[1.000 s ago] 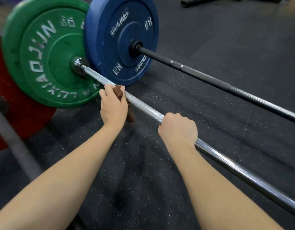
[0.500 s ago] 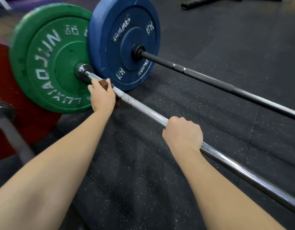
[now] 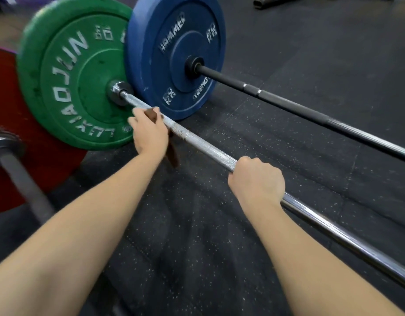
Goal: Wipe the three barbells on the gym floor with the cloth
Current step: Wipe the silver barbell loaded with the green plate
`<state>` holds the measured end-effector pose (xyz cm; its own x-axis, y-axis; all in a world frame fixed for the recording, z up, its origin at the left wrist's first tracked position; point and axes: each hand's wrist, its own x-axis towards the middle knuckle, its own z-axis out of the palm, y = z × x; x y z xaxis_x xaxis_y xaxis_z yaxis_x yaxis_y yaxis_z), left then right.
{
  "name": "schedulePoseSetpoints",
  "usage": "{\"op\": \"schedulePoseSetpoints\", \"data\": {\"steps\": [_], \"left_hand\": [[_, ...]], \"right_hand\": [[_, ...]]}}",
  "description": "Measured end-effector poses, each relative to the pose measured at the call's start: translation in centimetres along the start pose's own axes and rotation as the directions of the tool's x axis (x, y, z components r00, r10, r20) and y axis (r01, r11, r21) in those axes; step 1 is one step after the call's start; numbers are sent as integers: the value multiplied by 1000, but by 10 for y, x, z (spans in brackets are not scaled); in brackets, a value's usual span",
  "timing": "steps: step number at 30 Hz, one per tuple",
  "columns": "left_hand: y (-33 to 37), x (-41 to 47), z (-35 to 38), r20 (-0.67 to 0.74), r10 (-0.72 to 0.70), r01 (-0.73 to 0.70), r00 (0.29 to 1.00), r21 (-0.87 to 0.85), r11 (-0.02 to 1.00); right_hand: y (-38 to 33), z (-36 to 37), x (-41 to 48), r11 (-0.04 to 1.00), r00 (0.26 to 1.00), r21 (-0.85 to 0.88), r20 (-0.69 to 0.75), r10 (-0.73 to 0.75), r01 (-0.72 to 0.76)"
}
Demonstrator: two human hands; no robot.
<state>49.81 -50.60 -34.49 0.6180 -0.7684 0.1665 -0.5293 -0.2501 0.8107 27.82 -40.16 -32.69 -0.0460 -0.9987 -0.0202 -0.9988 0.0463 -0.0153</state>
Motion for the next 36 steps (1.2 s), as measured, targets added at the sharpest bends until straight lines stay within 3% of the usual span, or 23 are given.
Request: {"op": "schedulePoseSetpoints", "data": {"steps": [3, 12, 16, 19, 21, 25, 34, 36], "left_hand": [[-4, 30, -11, 19, -87, 86, 996, 81, 993], [-3, -47, 0, 172, 146, -141, 974, -39, 989], [0, -30, 2, 99, 132, -131, 986, -18, 991], [0, 9, 0, 27, 133, -136, 991, 110, 985], [-1, 47, -5, 20, 84, -86, 996, 230, 969], [-2, 100, -13, 61, -105, 91, 993, 206, 974], [-20, 30, 2, 70, 144, -151, 987, 121, 981], [-17, 23, 5, 66, 114, -117, 991, 42, 992]], "right_hand": [[0, 1, 0, 999, 1000, -30, -5, 14, -14], [-2, -1, 0, 999, 999, -27, 2, 40, -40], [-3, -5, -2, 999, 999, -23, 19, 48, -47], [-2, -5, -2, 998, 998, -8, 23, 57, -57], [-2, -4, -2, 998, 998, -13, 13, 57, -56], [-4, -6, -3, 997, 997, -21, 32, 70, -69], [-4, -5, -3, 996, 997, -46, 24, 80, -78], [-5, -6, -4, 995, 996, -52, 23, 85, -84]]}}
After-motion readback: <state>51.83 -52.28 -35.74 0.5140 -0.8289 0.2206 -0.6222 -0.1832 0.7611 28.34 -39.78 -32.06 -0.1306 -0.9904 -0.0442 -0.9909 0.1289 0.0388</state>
